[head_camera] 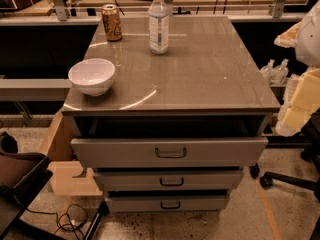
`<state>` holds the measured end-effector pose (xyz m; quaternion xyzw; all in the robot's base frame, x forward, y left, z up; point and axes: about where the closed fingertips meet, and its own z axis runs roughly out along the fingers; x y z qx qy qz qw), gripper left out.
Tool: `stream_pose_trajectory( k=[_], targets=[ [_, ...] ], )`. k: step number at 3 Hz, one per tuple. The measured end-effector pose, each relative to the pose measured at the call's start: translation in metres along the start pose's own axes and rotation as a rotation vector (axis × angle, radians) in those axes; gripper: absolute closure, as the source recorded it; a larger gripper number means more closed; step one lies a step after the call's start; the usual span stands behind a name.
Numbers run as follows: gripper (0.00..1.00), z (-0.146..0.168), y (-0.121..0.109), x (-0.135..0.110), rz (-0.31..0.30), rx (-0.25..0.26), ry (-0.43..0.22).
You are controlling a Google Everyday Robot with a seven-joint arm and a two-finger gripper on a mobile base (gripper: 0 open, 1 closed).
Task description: Knock blue plastic bottle over
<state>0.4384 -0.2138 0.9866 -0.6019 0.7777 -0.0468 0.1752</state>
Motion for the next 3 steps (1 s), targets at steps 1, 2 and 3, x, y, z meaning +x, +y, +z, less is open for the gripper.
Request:
stream_pose_trajectory(
  k=[1,2,3],
  targets=[
    [0.00,0.002,-0.001,-0.001,0.004,0.003,-0.008],
    [0.00,0.018,-0.009,-0.008,0.046,0.029,-0.086],
    [0.00,0.060,-0.023,-0.018,0.162,0.015,-0.230]
  ],
)
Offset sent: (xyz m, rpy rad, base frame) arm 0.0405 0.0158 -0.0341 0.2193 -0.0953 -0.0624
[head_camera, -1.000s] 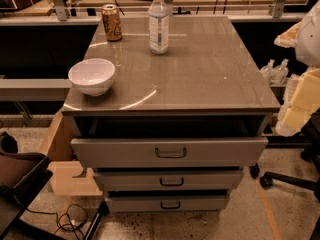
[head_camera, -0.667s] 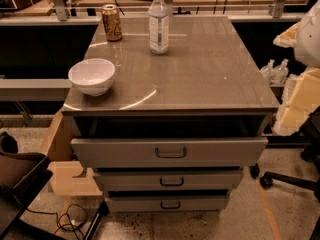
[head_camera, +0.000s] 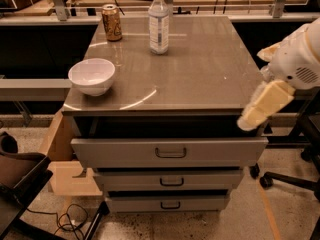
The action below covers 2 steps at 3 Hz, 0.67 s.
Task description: Knock blue plastic bottle over
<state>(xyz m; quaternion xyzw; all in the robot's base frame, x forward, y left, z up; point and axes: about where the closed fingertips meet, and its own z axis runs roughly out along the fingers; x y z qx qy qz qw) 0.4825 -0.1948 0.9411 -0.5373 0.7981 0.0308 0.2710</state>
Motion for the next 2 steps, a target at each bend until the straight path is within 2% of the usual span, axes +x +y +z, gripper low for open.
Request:
stream_pose_trajectory(
  k=[1,2],
  targets=[
    [0.00,0.041,-0.028,-0.025,0.107,0.012,-0.201],
    [0.00,0.066,-0.063,-0.057,0.173,0.064,-0.379]
  ],
)
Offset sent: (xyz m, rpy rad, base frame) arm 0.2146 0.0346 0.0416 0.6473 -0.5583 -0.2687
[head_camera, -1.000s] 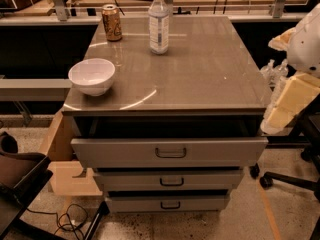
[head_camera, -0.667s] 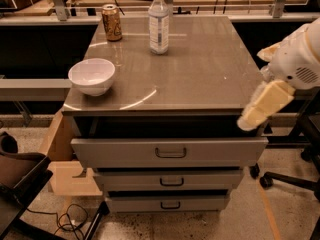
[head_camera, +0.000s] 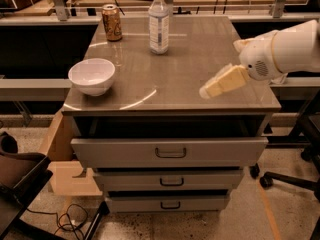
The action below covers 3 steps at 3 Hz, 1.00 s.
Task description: Knock blue plastic bottle over
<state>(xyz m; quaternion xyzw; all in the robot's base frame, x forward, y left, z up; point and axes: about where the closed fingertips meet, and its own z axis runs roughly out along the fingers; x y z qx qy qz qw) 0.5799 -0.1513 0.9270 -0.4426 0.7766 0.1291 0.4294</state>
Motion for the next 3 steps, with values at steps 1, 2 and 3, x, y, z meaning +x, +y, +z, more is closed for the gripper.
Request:
stream_pose_trajectory(
  k=[1,2,3],
  targets=[
    [0.00,0.022,-0.041,-0.031,0.023,0.102,-0.147],
    [0.00,0.020,-0.064,-0.043,0.029,0.189,-0.200],
    [0.00,0.020,-0.064,-0.043,0.029,0.190,-0.200]
  ],
)
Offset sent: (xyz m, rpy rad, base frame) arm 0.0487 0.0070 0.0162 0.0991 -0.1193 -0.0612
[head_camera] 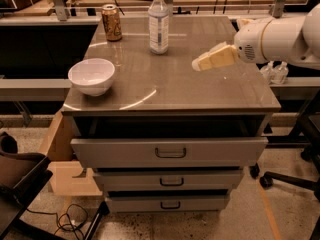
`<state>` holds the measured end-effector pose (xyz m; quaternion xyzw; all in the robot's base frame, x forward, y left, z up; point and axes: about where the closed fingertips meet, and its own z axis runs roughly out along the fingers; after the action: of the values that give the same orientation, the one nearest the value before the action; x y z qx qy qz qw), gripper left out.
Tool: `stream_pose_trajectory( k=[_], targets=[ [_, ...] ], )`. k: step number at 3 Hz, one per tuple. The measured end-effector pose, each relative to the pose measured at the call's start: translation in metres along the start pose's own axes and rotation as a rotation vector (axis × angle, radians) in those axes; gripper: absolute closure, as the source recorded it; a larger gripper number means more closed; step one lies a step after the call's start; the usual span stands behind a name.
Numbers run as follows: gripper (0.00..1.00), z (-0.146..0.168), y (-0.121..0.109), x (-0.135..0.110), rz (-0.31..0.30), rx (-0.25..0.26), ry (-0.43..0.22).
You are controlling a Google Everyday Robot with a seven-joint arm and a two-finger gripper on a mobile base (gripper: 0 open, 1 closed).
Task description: Knock blue plastic bottle over
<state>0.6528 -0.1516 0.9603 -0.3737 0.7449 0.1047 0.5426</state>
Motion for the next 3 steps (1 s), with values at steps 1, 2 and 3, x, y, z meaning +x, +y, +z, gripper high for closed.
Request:
stream_pose_trajectory(
  k=[1,2,3],
  targets=[
    [0.00,0.021,0.002,-0.009,0.039,-0.002,-0.065],
    [0.00,0.073,-0.010,-0.035,0.148,0.011,-0.258],
    [0.00,0.121,-0.034,-0.055,0.234,0.041,-0.413]
  ],
)
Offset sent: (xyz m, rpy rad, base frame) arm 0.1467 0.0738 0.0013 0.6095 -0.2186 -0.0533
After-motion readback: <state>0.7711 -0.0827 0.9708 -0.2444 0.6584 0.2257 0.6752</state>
